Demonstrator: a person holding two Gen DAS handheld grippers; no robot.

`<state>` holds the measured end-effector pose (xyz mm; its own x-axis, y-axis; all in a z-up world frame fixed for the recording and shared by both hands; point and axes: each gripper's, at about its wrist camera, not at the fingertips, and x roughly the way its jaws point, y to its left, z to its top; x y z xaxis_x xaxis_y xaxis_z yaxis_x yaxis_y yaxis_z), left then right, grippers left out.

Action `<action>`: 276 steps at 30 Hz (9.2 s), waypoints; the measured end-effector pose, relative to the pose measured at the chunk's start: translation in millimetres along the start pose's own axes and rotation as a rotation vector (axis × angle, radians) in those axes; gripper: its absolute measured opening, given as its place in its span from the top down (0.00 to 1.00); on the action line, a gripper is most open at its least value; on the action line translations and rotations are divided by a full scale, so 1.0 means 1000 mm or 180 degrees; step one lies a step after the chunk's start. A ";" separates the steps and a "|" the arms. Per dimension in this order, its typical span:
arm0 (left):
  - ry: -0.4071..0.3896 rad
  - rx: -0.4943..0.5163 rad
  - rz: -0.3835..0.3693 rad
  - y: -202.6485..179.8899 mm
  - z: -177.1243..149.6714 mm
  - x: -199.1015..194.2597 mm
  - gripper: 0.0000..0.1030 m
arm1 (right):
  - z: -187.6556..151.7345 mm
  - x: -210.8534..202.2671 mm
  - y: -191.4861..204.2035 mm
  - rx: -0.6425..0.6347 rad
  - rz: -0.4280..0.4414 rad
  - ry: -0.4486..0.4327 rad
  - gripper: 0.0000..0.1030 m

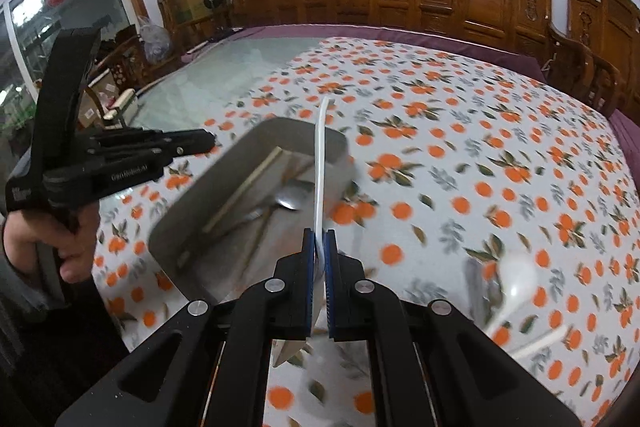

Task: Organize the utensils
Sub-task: 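Carry the metal spoon into the tray and open the left tool while the right tool carries the white spoon, then lower the white plastic spoon into the tray and open the right tool, then move the right tool back to the pile and grasp a metal fork, then lift the metal fork with the right tool while the left tool reaches toward the white plastic fork, then grasp the white plastic fork with the left tool, then carry the white plastic fork into the tray and open the left tool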

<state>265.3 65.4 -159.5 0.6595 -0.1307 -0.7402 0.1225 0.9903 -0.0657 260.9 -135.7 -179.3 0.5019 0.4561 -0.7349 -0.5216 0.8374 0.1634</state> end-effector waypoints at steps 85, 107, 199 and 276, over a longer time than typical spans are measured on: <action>-0.0071 0.0685 -0.0301 -0.160 -0.033 -0.012 0.14 | -0.101 -0.011 -0.110 0.0159 -0.0588 0.0572 0.72; -0.0045 0.0743 -0.0253 -0.168 -0.037 -0.007 0.14 | -0.093 -0.010 -0.109 0.0234 -0.0537 0.0493 0.92; 0.0720 0.2058 -0.0930 -0.288 -0.022 0.105 0.92 | -0.073 -0.077 -0.219 0.0941 -0.0862 -0.0301 0.92; 0.0423 0.0735 -0.0407 -0.100 0.001 0.019 0.95 | -0.042 -0.060 -0.093 0.0088 -0.0550 -0.0328 0.92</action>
<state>267.0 -35.7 -166.3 0.5268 -0.2313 -0.8179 0.3739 0.9272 -0.0214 250.3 -253.2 -177.6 0.6510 0.3321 -0.6826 -0.4031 0.9132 0.0599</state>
